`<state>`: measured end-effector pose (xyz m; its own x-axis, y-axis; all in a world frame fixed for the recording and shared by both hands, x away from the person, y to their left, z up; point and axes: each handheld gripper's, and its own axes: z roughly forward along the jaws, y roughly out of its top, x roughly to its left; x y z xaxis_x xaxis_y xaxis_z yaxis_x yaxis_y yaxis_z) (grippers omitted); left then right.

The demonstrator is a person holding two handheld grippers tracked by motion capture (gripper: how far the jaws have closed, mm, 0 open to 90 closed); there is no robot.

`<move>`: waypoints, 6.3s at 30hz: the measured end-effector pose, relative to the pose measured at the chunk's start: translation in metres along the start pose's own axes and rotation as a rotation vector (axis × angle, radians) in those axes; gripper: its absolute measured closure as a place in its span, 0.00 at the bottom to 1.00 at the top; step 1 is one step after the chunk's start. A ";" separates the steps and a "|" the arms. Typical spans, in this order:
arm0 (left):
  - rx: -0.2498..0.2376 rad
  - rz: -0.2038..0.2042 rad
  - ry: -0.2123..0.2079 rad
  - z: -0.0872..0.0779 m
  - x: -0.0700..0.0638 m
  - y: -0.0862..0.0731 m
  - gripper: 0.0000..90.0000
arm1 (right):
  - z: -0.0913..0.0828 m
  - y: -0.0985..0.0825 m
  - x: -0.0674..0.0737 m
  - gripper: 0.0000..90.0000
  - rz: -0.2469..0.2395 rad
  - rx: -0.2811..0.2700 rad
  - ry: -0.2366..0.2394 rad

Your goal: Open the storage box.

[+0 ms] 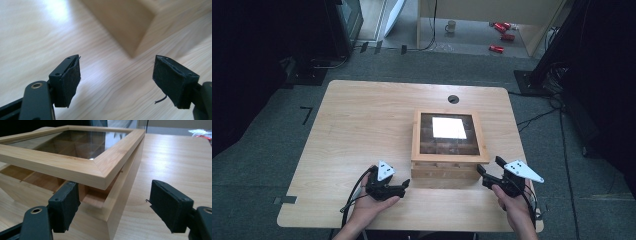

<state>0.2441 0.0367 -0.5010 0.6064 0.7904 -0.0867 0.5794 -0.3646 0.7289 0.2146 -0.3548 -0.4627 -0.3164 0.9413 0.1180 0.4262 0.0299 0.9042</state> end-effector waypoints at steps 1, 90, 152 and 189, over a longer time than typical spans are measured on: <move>0.000 0.000 0.000 0.000 0.000 0.000 0.25 | 0.000 0.000 0.000 0.27 0.000 0.000 0.000; 0.025 0.049 0.042 0.008 0.002 -0.017 0.17 | 0.111 0.155 -0.037 0.55 -0.170 -0.131 0.000; 0.022 0.049 0.030 0.008 0.001 -0.017 0.17 | 0.175 0.192 -0.052 0.72 0.100 -0.038 -0.163; 0.033 0.073 0.048 0.009 -0.002 -0.016 0.17 | 0.059 0.088 -0.038 0.08 0.028 0.053 -0.028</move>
<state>0.2386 0.0366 -0.5192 0.6217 0.7832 -0.0011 0.5526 -0.4377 0.7092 0.3141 -0.3682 -0.4117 -0.2802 0.9510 0.1310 0.4794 0.0203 0.8773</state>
